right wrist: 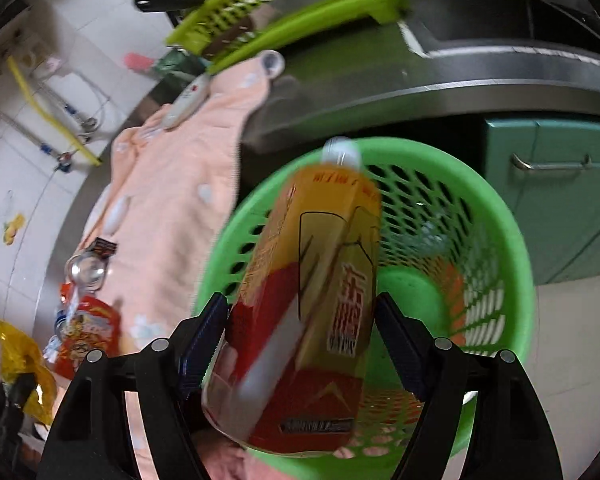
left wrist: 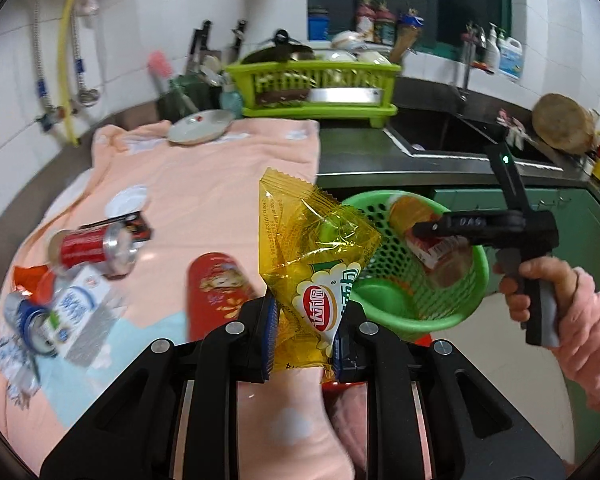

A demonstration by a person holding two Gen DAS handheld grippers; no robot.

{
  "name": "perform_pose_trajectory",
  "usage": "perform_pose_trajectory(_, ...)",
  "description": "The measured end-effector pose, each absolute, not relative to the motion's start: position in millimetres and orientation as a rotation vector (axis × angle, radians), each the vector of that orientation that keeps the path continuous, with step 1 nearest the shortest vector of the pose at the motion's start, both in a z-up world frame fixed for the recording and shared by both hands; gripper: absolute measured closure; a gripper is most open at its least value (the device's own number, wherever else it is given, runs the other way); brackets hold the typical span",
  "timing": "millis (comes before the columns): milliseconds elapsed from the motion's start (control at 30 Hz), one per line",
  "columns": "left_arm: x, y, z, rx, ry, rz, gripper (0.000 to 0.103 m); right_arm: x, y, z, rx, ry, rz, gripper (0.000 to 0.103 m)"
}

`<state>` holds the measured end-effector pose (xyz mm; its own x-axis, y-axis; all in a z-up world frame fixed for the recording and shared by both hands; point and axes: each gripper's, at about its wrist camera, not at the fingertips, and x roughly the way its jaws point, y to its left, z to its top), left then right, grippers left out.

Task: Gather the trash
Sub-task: 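Carry the tea bottle to the green wastebasket and open the right tool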

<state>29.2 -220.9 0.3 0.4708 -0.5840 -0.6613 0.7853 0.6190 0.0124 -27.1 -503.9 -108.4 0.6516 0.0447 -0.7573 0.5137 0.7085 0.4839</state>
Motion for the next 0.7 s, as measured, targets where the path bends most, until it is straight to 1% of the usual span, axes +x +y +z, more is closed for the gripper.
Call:
perform_pose_trajectory(100, 29, -239, -3, 0.359, 0.661, -0.888, 0.083, -24, -511, -118, 0.756, 0.849, -0.298, 0.038)
perform_pose_trajectory(333, 45, -249, -33, 0.395, 0.749, -0.852, 0.086, -21, -513, -130, 0.742, 0.869, -0.299, 0.04)
perform_pose_trajectory(467, 49, -244, -36, 0.403, 0.759, -0.832, 0.086, -22, -516, -129, 0.759, 0.86, -0.296, 0.037)
perform_pose_trajectory(500, 50, -243, -36, 0.407, 0.757, -0.827, 0.086, -23, -516, -127, 0.759, 0.853, -0.302, 0.033)
perform_pose_trajectory(567, 53, -240, -36, 0.419, 0.747, -0.805, 0.086, -24, -516, -122, 0.751, 0.838, -0.308, 0.027)
perform_pose_trajectory(700, 63, -230, -35, 0.417, 0.748, -0.76, 0.086, -23, -510, -112, 0.718, 0.824, -0.296, 0.027)
